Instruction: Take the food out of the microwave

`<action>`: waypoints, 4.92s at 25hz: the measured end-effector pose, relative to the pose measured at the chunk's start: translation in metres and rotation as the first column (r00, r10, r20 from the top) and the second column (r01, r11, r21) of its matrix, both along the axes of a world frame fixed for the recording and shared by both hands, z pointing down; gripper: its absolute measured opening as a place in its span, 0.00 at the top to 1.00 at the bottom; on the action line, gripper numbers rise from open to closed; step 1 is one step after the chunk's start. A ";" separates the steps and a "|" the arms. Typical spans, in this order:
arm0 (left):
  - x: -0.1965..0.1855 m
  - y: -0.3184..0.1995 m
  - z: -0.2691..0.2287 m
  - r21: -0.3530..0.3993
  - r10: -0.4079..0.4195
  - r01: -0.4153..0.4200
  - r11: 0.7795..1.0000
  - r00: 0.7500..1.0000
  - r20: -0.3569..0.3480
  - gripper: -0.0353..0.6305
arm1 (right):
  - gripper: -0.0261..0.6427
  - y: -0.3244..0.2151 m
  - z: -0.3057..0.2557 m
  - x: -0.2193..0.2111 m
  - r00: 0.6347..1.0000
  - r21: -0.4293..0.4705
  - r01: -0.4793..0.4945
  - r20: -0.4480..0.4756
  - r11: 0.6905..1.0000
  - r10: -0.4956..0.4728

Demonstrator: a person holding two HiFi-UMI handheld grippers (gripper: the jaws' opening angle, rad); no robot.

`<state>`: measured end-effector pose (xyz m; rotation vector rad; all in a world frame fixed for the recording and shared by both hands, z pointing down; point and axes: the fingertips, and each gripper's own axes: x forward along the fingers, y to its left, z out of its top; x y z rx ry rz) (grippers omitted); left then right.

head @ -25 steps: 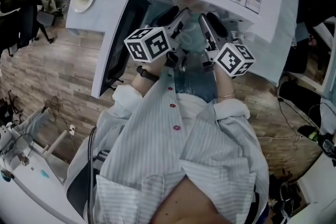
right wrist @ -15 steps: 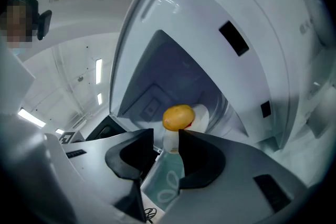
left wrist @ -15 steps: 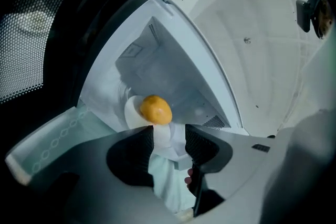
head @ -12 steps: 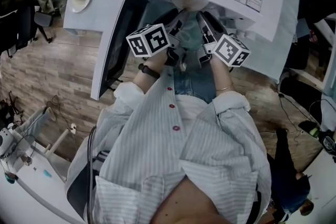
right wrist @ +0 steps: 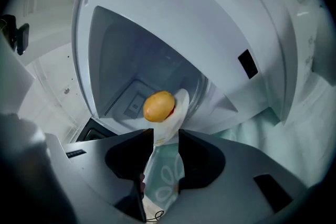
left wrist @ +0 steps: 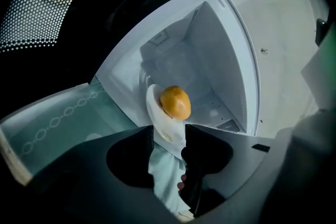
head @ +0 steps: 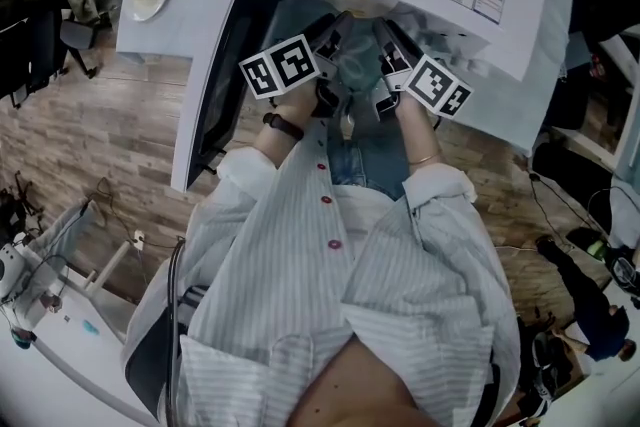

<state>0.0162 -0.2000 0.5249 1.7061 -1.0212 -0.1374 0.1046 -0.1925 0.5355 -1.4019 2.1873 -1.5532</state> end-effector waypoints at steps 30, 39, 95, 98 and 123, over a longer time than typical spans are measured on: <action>-0.001 -0.028 0.040 -0.191 -0.144 0.122 0.974 0.984 -0.105 0.68 | 0.74 -0.018 0.033 -0.011 0.984 -0.166 -0.102 0.127 0.981 0.124; 0.001 -0.027 0.044 -0.218 -0.160 0.132 0.967 0.981 -0.113 0.78 | 0.81 -0.021 0.032 -0.014 0.973 -0.182 -0.096 0.189 0.979 0.130; -0.005 0.028 0.032 -0.204 -0.314 0.280 0.938 0.937 -0.157 0.89 | 0.88 0.025 0.025 -0.022 0.951 -0.223 0.027 0.307 0.975 0.044; -0.006 0.037 0.030 -0.195 -0.340 0.308 0.931 0.928 -0.156 0.89 | 0.88 0.032 0.023 -0.023 0.949 -0.221 0.054 0.315 0.974 0.019; 0.011 0.147 -0.011 -0.139 -0.486 0.466 0.874 0.847 -0.216 0.89 | 0.89 0.131 -0.019 -0.007 0.929 -0.164 0.229 0.330 0.959 -0.165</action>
